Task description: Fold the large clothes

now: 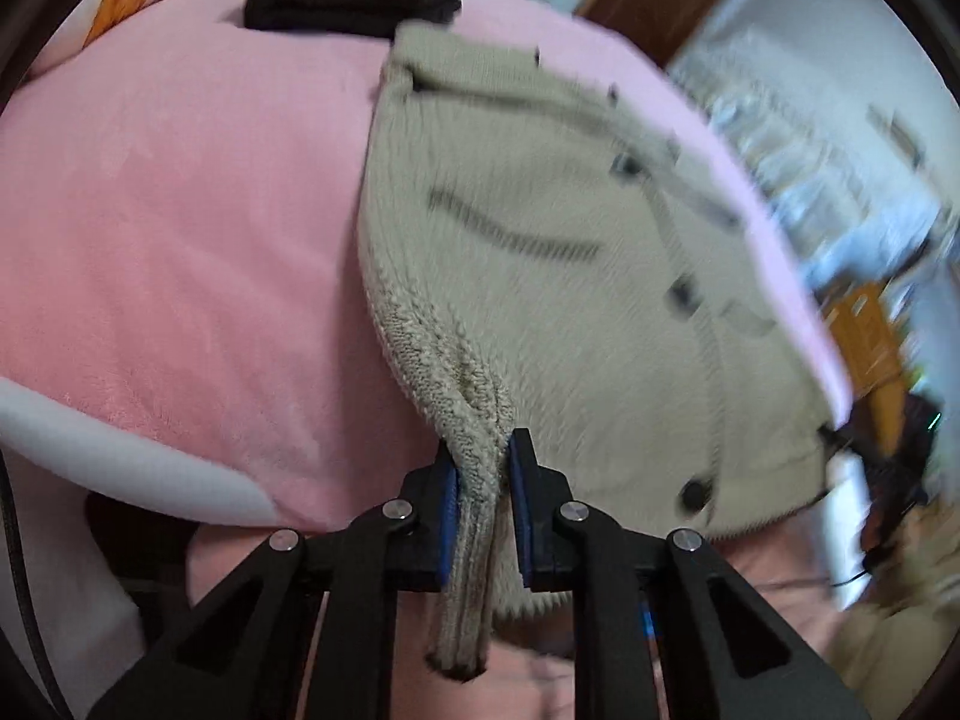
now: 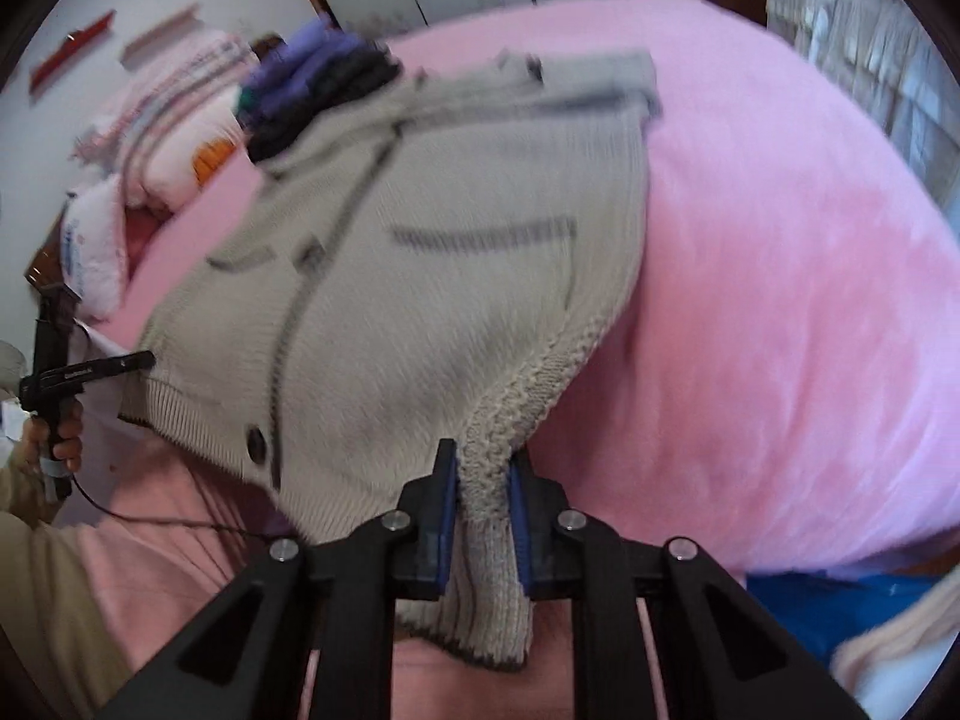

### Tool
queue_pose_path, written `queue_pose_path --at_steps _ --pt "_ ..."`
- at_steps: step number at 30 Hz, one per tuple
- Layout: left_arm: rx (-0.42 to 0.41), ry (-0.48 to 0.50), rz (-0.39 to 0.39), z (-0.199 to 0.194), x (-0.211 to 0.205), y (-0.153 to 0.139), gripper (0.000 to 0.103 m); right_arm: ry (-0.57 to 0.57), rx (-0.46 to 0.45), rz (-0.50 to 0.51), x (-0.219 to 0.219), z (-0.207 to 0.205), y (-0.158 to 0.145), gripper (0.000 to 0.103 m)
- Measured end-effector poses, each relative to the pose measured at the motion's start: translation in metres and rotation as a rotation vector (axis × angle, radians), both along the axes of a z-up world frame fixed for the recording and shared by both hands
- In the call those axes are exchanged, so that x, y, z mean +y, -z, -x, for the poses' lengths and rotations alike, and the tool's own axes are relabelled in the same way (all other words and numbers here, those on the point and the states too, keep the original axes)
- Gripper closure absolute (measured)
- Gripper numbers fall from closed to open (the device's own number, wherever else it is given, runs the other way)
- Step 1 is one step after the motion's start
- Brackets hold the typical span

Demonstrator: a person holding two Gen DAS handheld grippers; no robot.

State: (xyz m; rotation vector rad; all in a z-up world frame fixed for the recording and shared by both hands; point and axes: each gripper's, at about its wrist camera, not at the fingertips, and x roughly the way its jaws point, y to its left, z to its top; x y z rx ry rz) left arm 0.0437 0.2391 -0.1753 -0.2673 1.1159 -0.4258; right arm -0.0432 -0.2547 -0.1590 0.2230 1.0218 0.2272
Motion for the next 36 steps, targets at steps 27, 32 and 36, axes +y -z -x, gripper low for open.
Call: queue_pose_path --at_steps 27,32,36 --pt "0.107 -0.434 0.028 -0.329 -0.057 0.014 0.093 0.454 -0.075 -0.179 -0.111 -0.319 -0.034 0.103" --pt "0.099 -0.361 -0.005 -0.355 -0.070 0.033 0.092 0.435 0.045 -0.197 -0.117 -0.344 0.010 0.099" --pt "0.062 -0.241 0.006 -0.362 -0.075 0.031 0.091 0.375 0.067 -0.202 -0.114 -0.356 0.023 0.084"
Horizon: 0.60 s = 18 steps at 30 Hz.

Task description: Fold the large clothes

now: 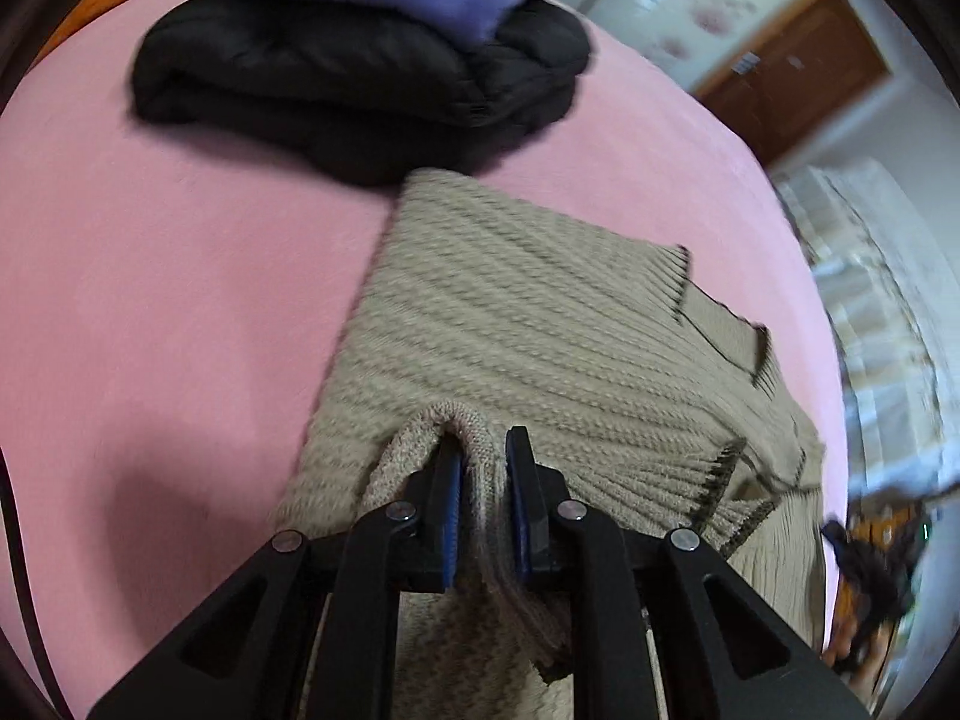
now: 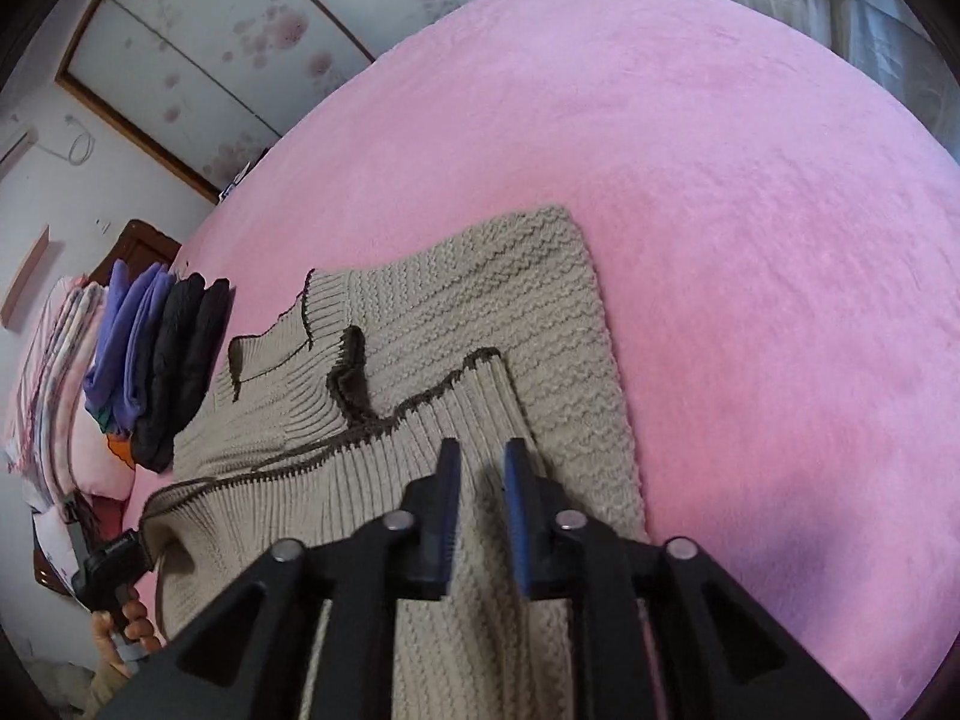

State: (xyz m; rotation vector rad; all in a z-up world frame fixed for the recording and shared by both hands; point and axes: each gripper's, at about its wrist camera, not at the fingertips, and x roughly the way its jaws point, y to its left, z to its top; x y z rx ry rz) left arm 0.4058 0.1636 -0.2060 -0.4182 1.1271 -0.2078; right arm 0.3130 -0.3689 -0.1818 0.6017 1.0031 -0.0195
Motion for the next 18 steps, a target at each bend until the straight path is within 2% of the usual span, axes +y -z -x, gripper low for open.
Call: queue_pose_path --at_steps 3,5,7,8,11,15,18 --pt "-0.017 0.053 0.051 -0.002 0.007 -0.005 0.089 -0.012 0.012 0.041 0.004 -0.007 0.002 0.082" --pt "-0.025 0.073 0.113 0.000 0.013 -0.010 0.080 -0.024 0.022 0.050 0.005 -0.014 0.004 0.082" --pt "-0.041 0.100 0.155 0.001 0.016 -0.016 0.063 -0.038 0.029 0.080 0.008 -0.019 0.005 0.081" --pt "-0.052 0.118 0.162 0.003 0.016 -0.020 0.061 -0.047 0.031 0.108 0.010 -0.022 0.005 0.082" --pt "-0.085 0.170 0.143 0.008 0.010 -0.029 0.055 -0.060 0.044 0.180 0.014 -0.026 0.007 0.082" --pt "-0.133 0.274 0.098 0.014 -0.003 -0.041 0.039 -0.070 0.044 0.179 0.015 -0.026 0.010 0.081" --pt "-0.145 0.361 0.087 0.017 -0.012 -0.048 0.027 -0.098 0.054 0.163 0.015 -0.027 0.012 0.074"
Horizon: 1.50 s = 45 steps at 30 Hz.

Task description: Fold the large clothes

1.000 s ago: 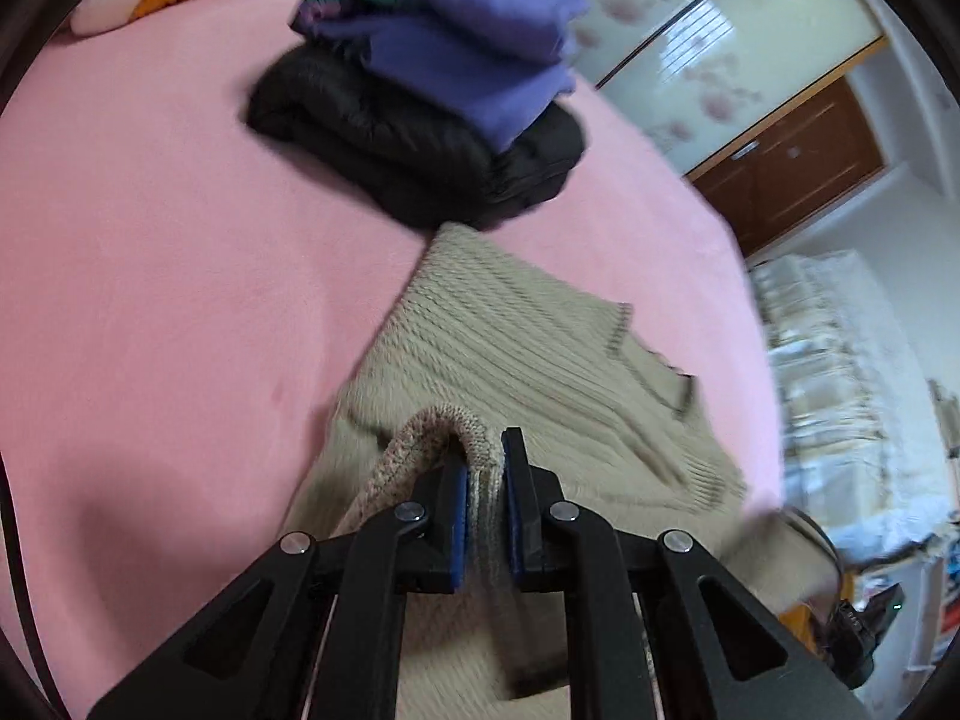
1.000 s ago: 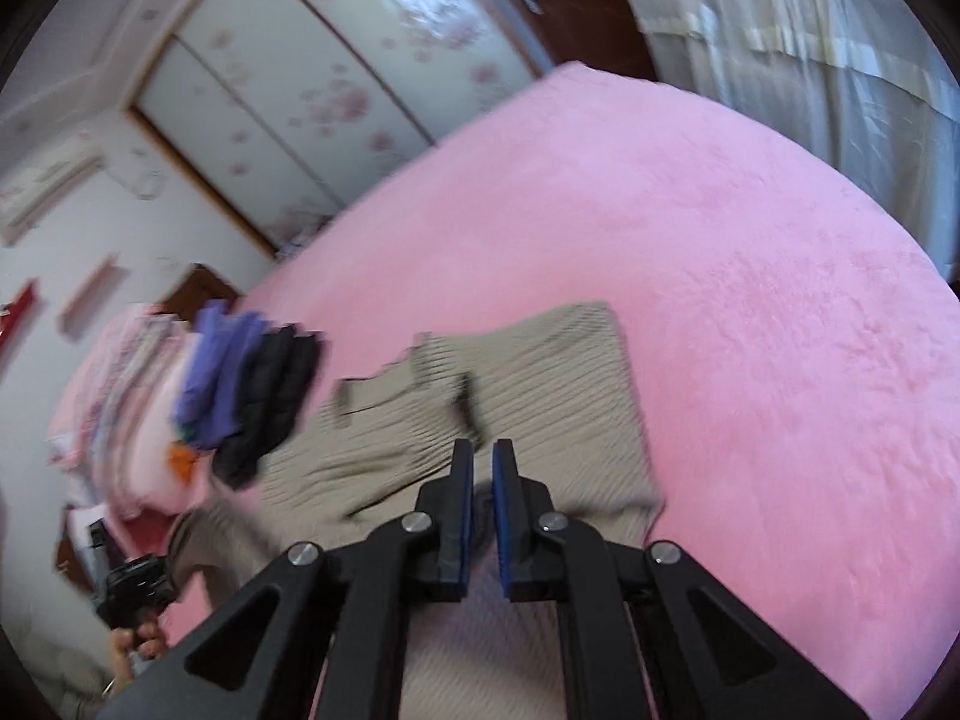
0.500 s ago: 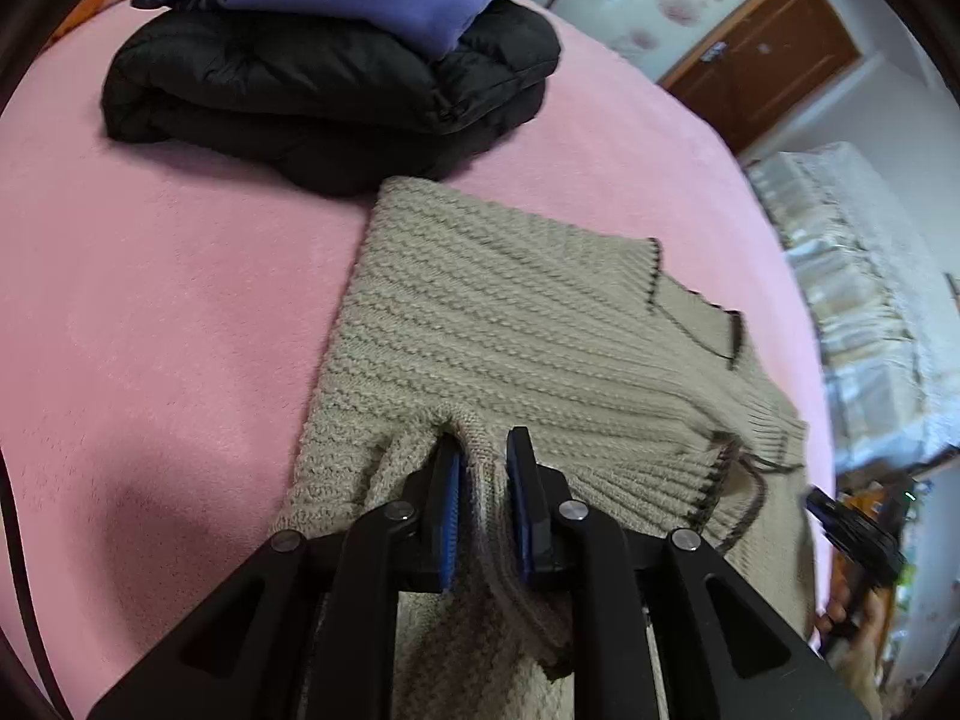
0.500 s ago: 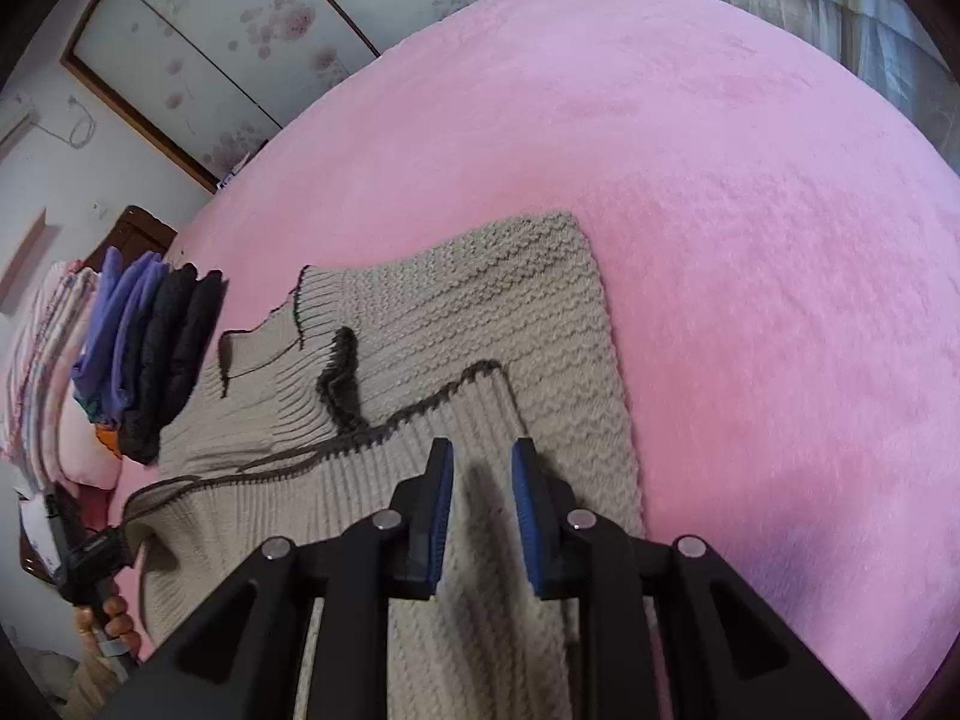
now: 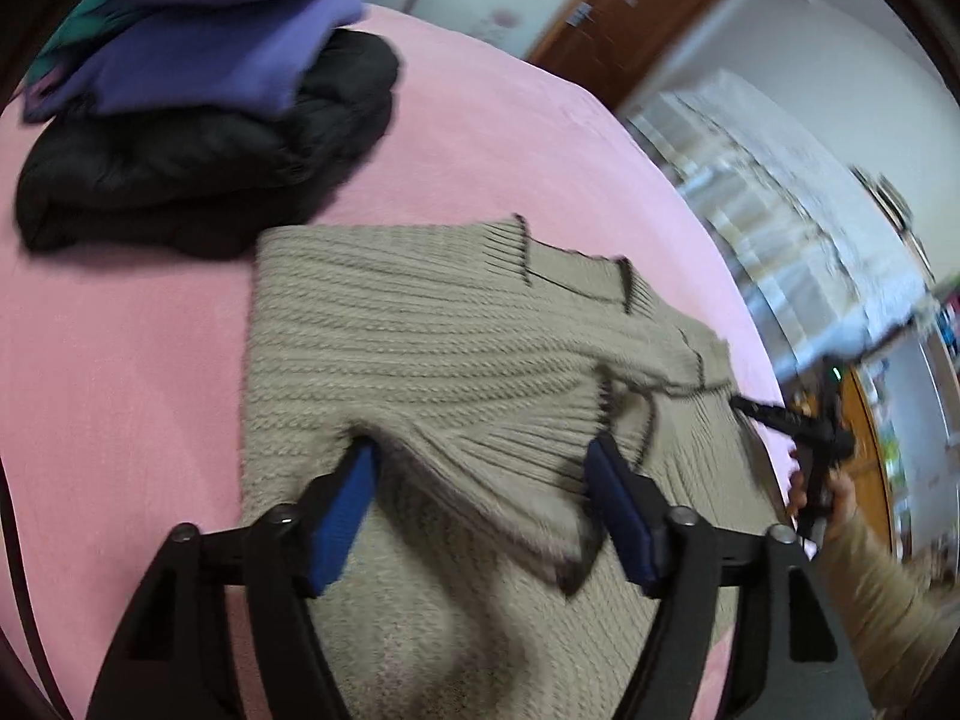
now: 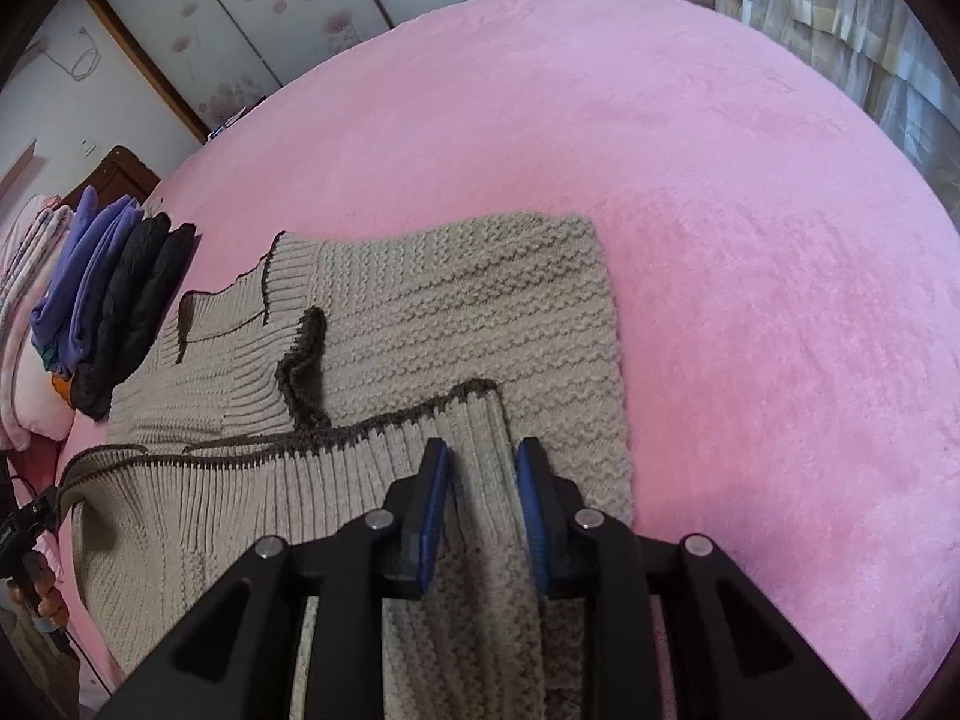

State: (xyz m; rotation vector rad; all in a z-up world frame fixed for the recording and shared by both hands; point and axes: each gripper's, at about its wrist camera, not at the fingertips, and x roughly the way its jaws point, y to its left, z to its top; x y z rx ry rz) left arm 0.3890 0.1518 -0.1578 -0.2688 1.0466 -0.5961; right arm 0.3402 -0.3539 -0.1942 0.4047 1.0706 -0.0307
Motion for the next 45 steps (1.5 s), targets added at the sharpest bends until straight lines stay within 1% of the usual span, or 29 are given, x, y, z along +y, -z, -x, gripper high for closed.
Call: queue_pose_path --at_steps 1,4,6,7,9,10,11,13,15,16,18,20,21,22,23,24,25,26,27,28,29,32,34,36,39,41,43,45 --pt "-0.007 0.021 0.012 0.001 -0.001 -0.004 0.024 -0.011 0.005 -0.010 0.000 -0.001 0.001 0.073" --pt "-0.030 0.050 0.061 0.002 0.004 -0.016 0.023 -0.039 0.012 -0.012 0.001 -0.003 0.002 0.073" --pt "-0.044 0.047 0.069 0.001 0.007 -0.021 0.021 -0.055 0.007 -0.009 0.003 -0.003 0.002 0.073" --pt "-0.057 0.044 0.051 0.000 0.008 -0.025 0.018 -0.061 0.004 -0.005 0.004 -0.003 0.002 0.073" --pt "-0.078 0.046 -0.007 -0.002 0.007 -0.025 0.017 -0.084 0.001 0.011 0.007 -0.003 0.001 0.075" --pt "-0.087 0.053 -0.056 -0.004 0.005 -0.023 0.017 -0.091 -0.003 0.020 0.009 -0.003 0.001 0.081" --pt "-0.089 0.057 -0.087 -0.006 0.003 -0.020 0.017 -0.105 -0.005 0.025 0.011 -0.004 0.000 0.086" --pt "-0.089 0.058 -0.151 -0.013 0.001 -0.013 0.017 -0.118 -0.003 0.040 0.014 -0.004 0.001 0.086" --pt "-0.085 0.049 -0.174 -0.020 0.000 -0.006 0.017 -0.120 0.005 0.046 0.016 -0.007 0.003 0.086" --pt "-0.077 0.039 -0.182 -0.027 -0.001 -0.001 0.017 -0.115 0.010 0.038 0.015 -0.008 0.004 0.083" --pt "-0.060 0.030 -0.192 -0.037 -0.003 0.009 0.017 -0.105 0.016 0.023 0.013 -0.010 0.006 0.083" --pt "-0.041 0.030 -0.214 -0.047 -0.008 0.020 0.020 -0.099 0.021 0.018 0.013 -0.012 0.009 0.083" --pt "-0.036 0.031 -0.233 -0.050 -0.011 0.025 0.028 -0.099 0.022 0.020 0.013 -0.013 0.010 0.083" --pt "-0.026 0.036 -0.250 -0.054 -0.014 0.032 0.038 -0.100 0.021 0.022 0.014 -0.013 0.011 0.083" --pt "-0.005 0.041 -0.268 -0.058 -0.017 0.039 0.044 -0.103 0.019 0.026 0.014 -0.014 0.012 0.083" --pt "0.010 0.039 -0.282 -0.060 -0.020 0.044 0.056 -0.107 0.018 0.029 0.015 -0.014 0.013 0.083" --pt "0.018 0.029 -0.314 -0.062 -0.022 0.050 0.069 -0.108 0.017 0.032 0.014 -0.013 0.013 0.086" --pt "0.018 0.023 -0.332 -0.063 -0.023 0.052 0.078 -0.109 0.013 0.034 0.014 -0.012 0.012 0.087" --pt "0.015 0.023 -0.330 -0.062 -0.024 0.052 0.092 -0.108 0.010 0.036 0.014 -0.011 0.012 0.090" --pt "0.000 0.015 -0.334 -0.059 -0.026 0.048 0.093 -0.108 0.006 0.042 0.015 -0.010 0.010 0.094" --pt "-0.015 0.005 -0.348 -0.057 -0.027 0.045 0.093 -0.109 -0.005 0.058 0.016 -0.008 0.007 0.095" --pt "-0.059 -0.035 -0.409 -0.045 -0.030 0.028 0.094 -0.115 -0.050 0.117 0.022 0.003 -0.009 0.096" --pt "-0.078 -0.071 -0.423 -0.037 -0.027 0.010 0.094 -0.105 -0.092 0.124 0.022 0.014 -0.024 0.096" --pt "-0.103 -0.090 -0.423 -0.031 -0.026 -0.008 0.095 -0.090 -0.137 0.120 0.018 0.025 -0.045 0.096" --pt "-0.146 -0.120 -0.412 -0.022 -0.023 -0.044 0.095 -0.080 -0.198 0.132 0.016 0.038 -0.076 0.096" --pt "-0.193 -0.151 -0.418 -0.020 -0.024 -0.069 0.095 -0.078 -0.250 0.147 0.017 0.043 -0.102 0.096" --pt "-0.251 -0.196 -0.438 -0.022 -0.025 -0.091 0.095 -0.066 -0.304 0.165 0.018 0.042 -0.126 0.096" --pt "-0.285 -0.253 -0.456 -0.031 -0.023 -0.104 0.095 -0.043 -0.361 0.187 0.018 0.035 -0.148 0.096"
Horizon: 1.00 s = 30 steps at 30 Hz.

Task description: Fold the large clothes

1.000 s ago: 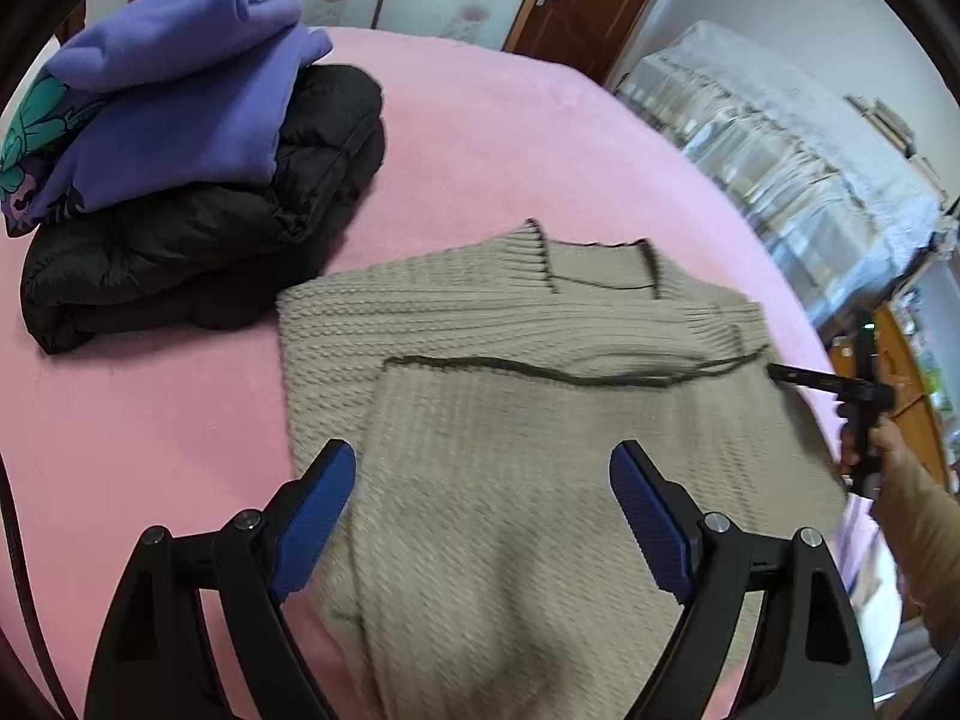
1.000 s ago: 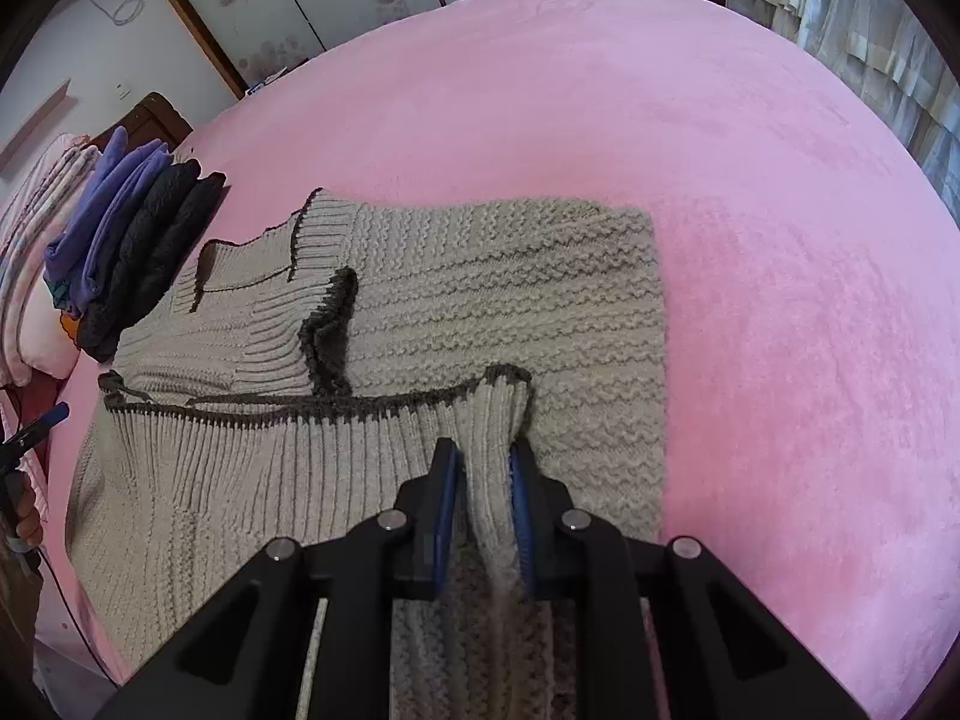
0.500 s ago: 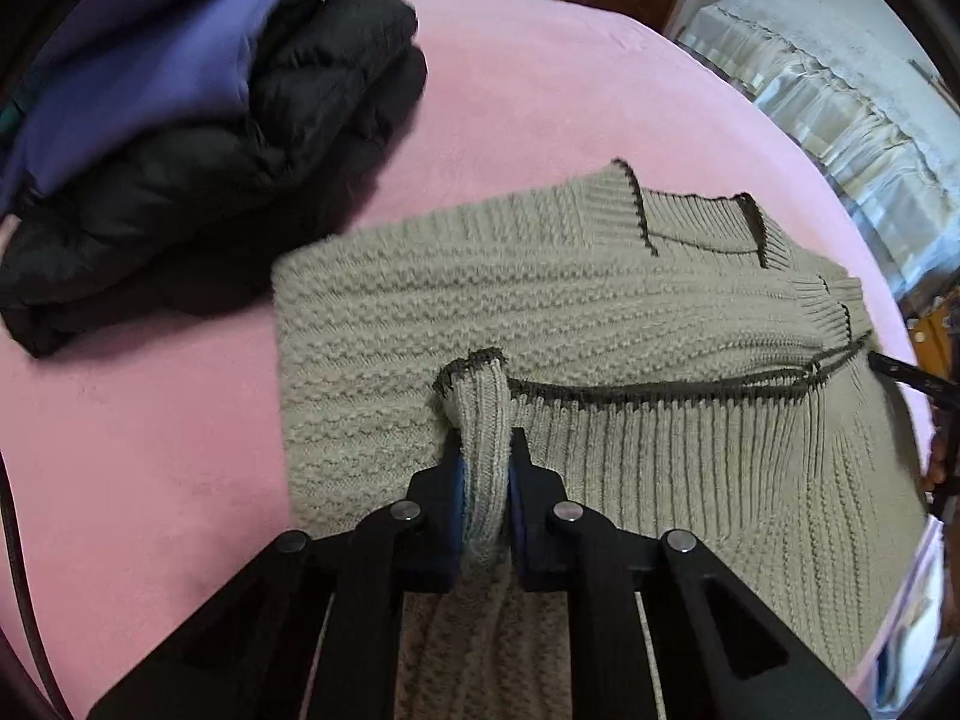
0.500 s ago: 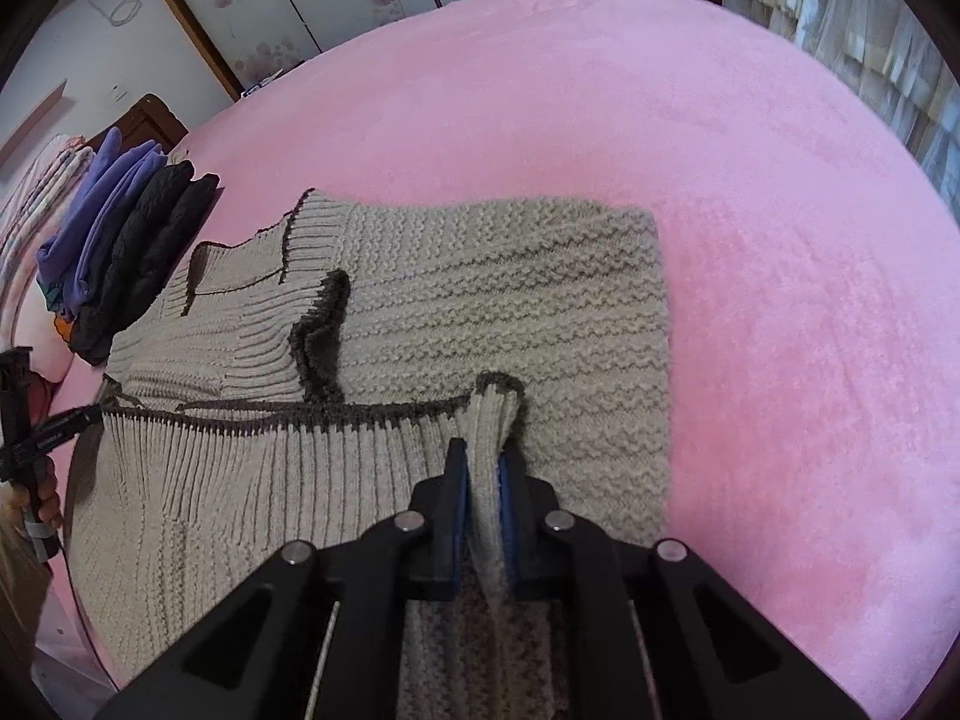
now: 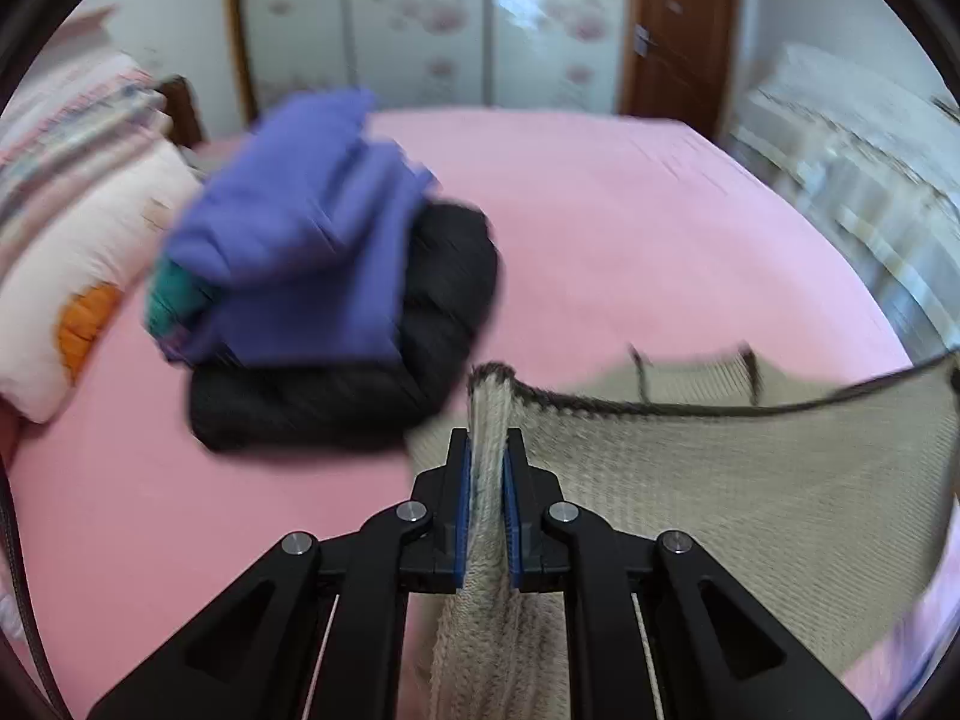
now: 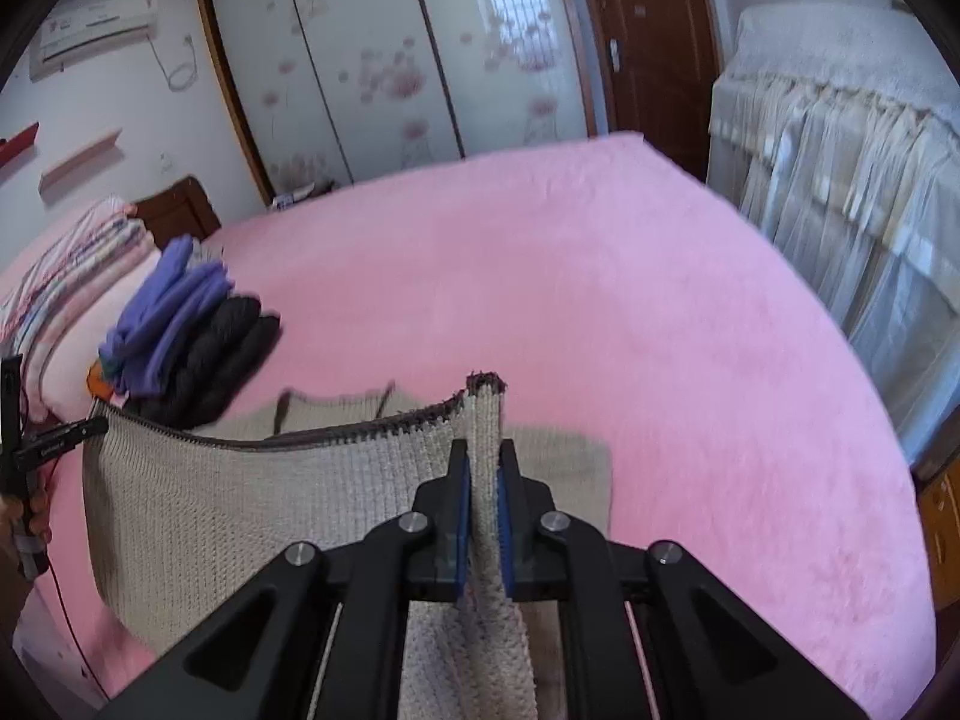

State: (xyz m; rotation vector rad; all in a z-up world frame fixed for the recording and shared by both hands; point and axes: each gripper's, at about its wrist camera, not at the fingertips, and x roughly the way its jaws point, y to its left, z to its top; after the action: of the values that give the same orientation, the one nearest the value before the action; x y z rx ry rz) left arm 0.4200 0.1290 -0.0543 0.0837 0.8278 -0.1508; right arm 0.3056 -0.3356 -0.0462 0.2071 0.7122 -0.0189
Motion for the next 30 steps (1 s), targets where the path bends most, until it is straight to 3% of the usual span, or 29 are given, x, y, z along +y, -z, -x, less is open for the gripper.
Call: queue_pose_path --at_steps 3,6,13,17,22,30 --pt "-0.042 -0.094 -0.001 -0.026 0.004 -0.006 0.095 0.052 -0.033 0.036 -0.002 -0.026 -0.010 0.096" --pt "-0.066 -0.160 -0.028 -0.054 -0.002 0.008 0.095 0.110 -0.026 0.051 -0.008 -0.063 0.003 0.096" --pt "-0.029 -0.221 -0.261 -0.107 -0.053 0.098 0.095 0.194 0.151 0.141 -0.002 -0.143 0.093 0.096" --pt "-0.036 -0.240 -0.326 -0.118 -0.061 0.126 0.095 0.228 0.213 0.193 -0.006 -0.156 0.130 0.096" --pt "-0.063 -0.210 -0.439 -0.124 -0.071 0.151 0.095 0.234 0.254 0.242 -0.008 -0.163 0.155 0.096" --pt "-0.022 -0.186 -0.518 -0.132 -0.091 0.176 0.089 0.250 0.276 0.285 -0.007 -0.164 0.164 0.091"
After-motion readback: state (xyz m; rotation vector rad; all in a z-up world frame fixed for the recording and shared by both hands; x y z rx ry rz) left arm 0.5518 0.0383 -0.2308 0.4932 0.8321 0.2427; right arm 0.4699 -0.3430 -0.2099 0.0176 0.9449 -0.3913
